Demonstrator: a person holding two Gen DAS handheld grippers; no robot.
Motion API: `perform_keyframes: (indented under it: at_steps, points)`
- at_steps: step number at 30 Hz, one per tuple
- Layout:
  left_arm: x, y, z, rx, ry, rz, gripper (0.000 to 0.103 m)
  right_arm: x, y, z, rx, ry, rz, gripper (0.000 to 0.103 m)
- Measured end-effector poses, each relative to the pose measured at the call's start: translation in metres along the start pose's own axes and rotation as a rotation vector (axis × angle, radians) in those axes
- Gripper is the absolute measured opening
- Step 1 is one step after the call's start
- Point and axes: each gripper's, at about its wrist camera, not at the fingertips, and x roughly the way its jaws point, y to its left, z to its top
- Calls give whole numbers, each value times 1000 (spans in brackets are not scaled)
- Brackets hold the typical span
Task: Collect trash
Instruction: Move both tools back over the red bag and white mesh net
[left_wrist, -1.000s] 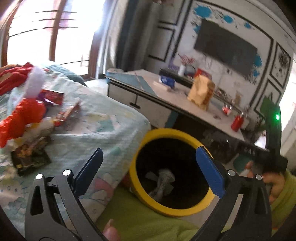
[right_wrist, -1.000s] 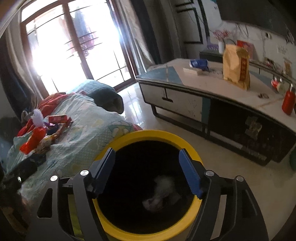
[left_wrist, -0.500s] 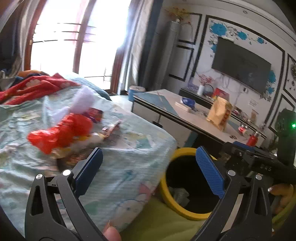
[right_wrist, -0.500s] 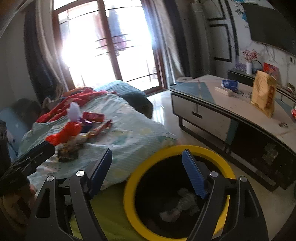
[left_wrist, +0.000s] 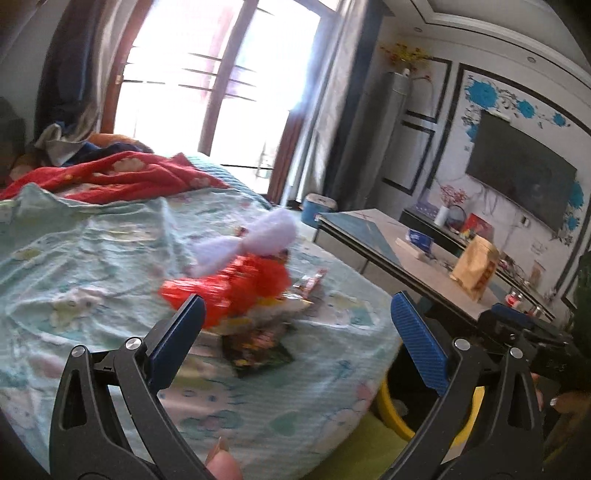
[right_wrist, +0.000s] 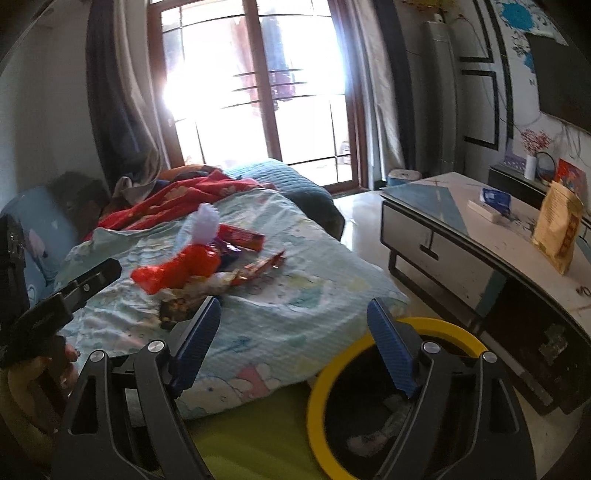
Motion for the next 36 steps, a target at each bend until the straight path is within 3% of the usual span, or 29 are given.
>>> perform_keyframes:
  at_steps: [13,20,27,36]
  points:
    - [-23,76,15,-93,-35,106,92,25,79,31,-106,-26,109,80]
    - [-24,106,17,-144,-33,138,92,50,103,43,-115,-14,140,80]
    - [-16,128,16,-178,-15,144,92,77,113,56,-129,-2,130,84]
    - [6,141,6,-224,43,66,92,132,111,80,-106,41,97,84]
